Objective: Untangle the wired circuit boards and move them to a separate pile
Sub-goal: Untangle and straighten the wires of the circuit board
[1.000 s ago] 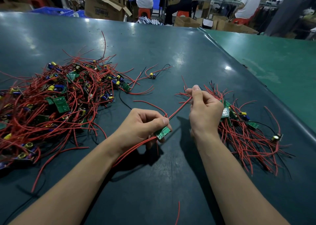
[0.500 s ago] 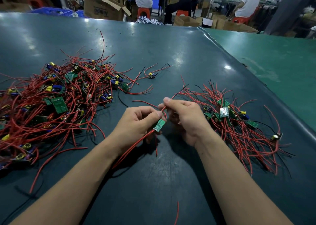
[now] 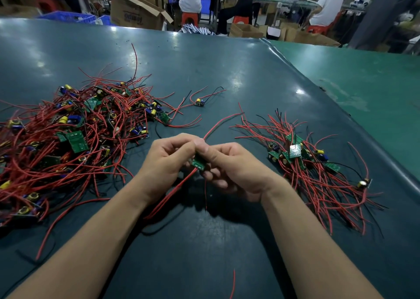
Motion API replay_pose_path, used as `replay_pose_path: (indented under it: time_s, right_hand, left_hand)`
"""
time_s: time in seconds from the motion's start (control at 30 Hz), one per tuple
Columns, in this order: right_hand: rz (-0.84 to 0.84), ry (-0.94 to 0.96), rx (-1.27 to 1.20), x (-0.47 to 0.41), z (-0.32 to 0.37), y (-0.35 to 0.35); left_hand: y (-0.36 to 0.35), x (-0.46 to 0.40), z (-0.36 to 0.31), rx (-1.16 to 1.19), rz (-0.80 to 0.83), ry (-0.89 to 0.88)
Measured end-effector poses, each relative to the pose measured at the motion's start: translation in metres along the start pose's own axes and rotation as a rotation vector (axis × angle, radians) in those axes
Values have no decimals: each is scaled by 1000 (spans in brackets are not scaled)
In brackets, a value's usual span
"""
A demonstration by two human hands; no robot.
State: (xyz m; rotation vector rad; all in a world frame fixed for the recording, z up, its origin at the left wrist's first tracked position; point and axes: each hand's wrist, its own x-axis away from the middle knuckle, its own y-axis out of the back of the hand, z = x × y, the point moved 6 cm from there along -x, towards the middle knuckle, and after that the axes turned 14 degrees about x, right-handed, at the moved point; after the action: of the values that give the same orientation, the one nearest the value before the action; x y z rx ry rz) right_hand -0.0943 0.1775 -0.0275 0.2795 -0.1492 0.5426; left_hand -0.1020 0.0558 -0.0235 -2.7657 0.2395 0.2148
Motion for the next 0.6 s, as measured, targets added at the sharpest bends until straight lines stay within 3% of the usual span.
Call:
replay_pose_path:
  time_s: [0.07,0.13,0.27,0.33,0.43,0.53,0.6]
  right_hand:
    - [-22,23,-36,2,2,6]
    - [-161,84,-117,4,9,17]
    - [-644,254,-433,15,21,55]
    - [-935,313,-592,30,18,74]
    - [-1170,272,-846,42,0,81]
    - [-1117,93,-1050,34,-18,70]
    - [-1039,17,-1084,26,-25,62]
  left_hand:
    - [0,-1,-5,-57,5,-37]
    - [12,-5,-14,-87,-136,-118]
    - [37,5,-38,-394,-514,-504]
    - [31,14,-42,-601,-551,-626]
    - [14,8,-33,-804,-321,-622]
    - [0,0,-10,-1000,-8,-412]
    - [-5,1,3,-1151,70,-323]
